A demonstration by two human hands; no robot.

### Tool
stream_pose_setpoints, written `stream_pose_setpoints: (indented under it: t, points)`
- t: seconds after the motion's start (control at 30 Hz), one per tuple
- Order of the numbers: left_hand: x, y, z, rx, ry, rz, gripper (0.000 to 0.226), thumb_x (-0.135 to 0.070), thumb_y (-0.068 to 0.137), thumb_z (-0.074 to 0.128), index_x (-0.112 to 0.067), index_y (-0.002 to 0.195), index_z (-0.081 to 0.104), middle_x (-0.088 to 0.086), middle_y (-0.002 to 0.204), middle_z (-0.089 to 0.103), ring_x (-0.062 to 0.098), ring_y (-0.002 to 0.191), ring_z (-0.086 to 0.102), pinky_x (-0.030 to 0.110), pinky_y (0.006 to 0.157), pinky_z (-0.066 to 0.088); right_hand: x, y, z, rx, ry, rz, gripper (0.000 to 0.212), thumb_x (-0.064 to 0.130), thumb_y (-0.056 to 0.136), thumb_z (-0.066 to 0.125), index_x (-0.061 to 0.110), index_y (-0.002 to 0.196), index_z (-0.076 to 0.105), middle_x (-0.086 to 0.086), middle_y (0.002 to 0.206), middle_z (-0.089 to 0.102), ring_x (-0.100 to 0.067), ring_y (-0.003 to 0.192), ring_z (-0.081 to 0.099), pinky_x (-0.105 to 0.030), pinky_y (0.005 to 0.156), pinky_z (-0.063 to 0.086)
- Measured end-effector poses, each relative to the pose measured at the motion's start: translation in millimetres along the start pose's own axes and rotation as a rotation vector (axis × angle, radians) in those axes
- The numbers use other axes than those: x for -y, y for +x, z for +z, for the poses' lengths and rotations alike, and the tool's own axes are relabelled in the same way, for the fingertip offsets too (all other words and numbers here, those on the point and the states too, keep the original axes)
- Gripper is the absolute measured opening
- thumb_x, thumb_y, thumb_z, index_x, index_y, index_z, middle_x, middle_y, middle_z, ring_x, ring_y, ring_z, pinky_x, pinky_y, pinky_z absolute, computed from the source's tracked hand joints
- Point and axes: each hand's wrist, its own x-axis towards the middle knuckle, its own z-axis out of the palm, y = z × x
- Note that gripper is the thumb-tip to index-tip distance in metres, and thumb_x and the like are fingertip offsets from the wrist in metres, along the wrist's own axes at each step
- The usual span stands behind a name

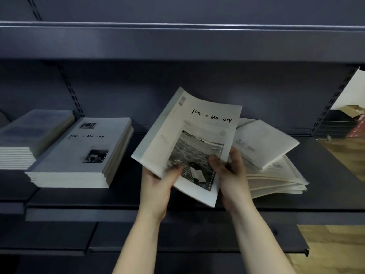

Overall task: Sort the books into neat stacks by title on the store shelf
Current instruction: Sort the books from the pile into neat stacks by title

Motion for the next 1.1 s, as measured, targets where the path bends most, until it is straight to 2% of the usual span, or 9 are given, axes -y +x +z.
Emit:
stream_pose_setpoints:
  t: [0.13,0.23,0.37,0.47,0.53,0.63,0.77,0.87,1.1]
  points:
    - [-3,4,-14,0.020,0.123,0.003,0.047,-0.015,0.076,0.069,-0.018,0.120,0.056,-0.003,0.106,0.068,0.011,0.101,0.064,0.022,0.082,0.051,3,0,1,-0.034,0.011,-0.025,0.031,-0.002,0.094,0.053,0.010,0.123,0.054,-0.006,0.105,0.072,-0.021,0.096,0.070,-0.029,0.074,0.056]
    - [-7,7,-30,0.038,0.249,-0.024,0.032,-0.020,0.080,0.072,-0.014,0.111,0.064,-0.004,0.100,0.071,0.012,0.098,0.065,0.016,0.077,0.049,6,2,5,-0.047,0.025,-0.028,0.027,-0.002,0.095,0.052,0.009,0.119,0.057,-0.003,0.097,0.074,-0.018,0.088,0.071,-0.027,0.067,0.056]
    - [-11,6,-53,0.098,0.371,-0.110,0.039,-0.044,0.077,0.069,-0.026,0.111,0.065,-0.014,0.106,0.070,0.002,0.102,0.063,0.017,0.085,0.047,9,5,18,-0.034,0.014,-0.042,0.024,-0.002,0.095,0.050,0.009,0.114,0.061,-0.006,0.096,0.074,-0.021,0.087,0.071,-0.032,0.071,0.058]
    - [-18,7,-74,0.227,0.499,-0.185,0.048,-0.064,0.073,0.059,-0.036,0.112,0.062,-0.025,0.109,0.066,-0.002,0.104,0.060,0.016,0.089,0.045,8,7,30,-0.012,-0.039,-0.060,0.024,-0.001,0.097,0.048,0.009,0.112,0.063,-0.011,0.103,0.073,-0.026,0.093,0.070,-0.038,0.078,0.058]
    - [-24,10,-93,0.350,0.647,-0.261,0.057,-0.074,0.066,0.055,-0.037,0.109,0.062,-0.022,0.105,0.067,-0.003,0.099,0.061,0.022,0.089,0.047,5,8,41,-0.007,-0.063,-0.066,0.026,-0.001,0.097,0.047,0.006,0.117,0.062,-0.012,0.106,0.072,-0.027,0.096,0.070,-0.039,0.081,0.057]
    - [-29,15,-124,0.473,0.896,-0.277,0.057,-0.067,0.064,0.060,-0.040,0.113,0.058,-0.014,0.103,0.066,-0.002,0.093,0.061,0.027,0.087,0.051,-2,8,59,-0.009,-0.089,-0.077,0.027,0.000,0.098,0.046,0.005,0.120,0.061,-0.010,0.109,0.072,-0.024,0.100,0.069,-0.037,0.083,0.056]
    - [-36,20,-158,0.423,1.122,-0.127,0.043,-0.047,0.082,0.063,-0.034,0.122,0.059,-0.017,0.112,0.063,-0.006,0.100,0.057,0.026,0.089,0.049,-14,5,83,-0.047,-0.063,-0.015,0.024,0.002,0.097,0.050,0.009,0.115,0.064,-0.008,0.105,0.072,-0.016,0.090,0.071,-0.024,0.066,0.056]
    - [-48,22,-189,0.418,1.201,-0.057,0.033,-0.042,0.087,0.059,-0.034,0.119,0.061,-0.018,0.112,0.063,-0.006,0.100,0.055,0.021,0.087,0.047,-27,3,109,-0.065,-0.079,0.037,0.021,0.006,0.098,0.051,0.009,0.111,0.066,-0.005,0.098,0.073,-0.015,0.085,0.072,-0.027,0.063,0.056]
    - [-71,28,-268,0.351,1.175,-0.101,0.013,-0.037,0.089,0.059,-0.033,0.088,0.072,-0.022,0.088,0.066,-0.005,0.084,0.059,0.028,0.078,0.051,-51,0,165,0.003,-0.124,0.143,0.020,0.014,0.100,0.050,0.013,0.109,0.068,-0.006,0.099,0.074,-0.024,0.090,0.072,-0.035,0.067,0.057]
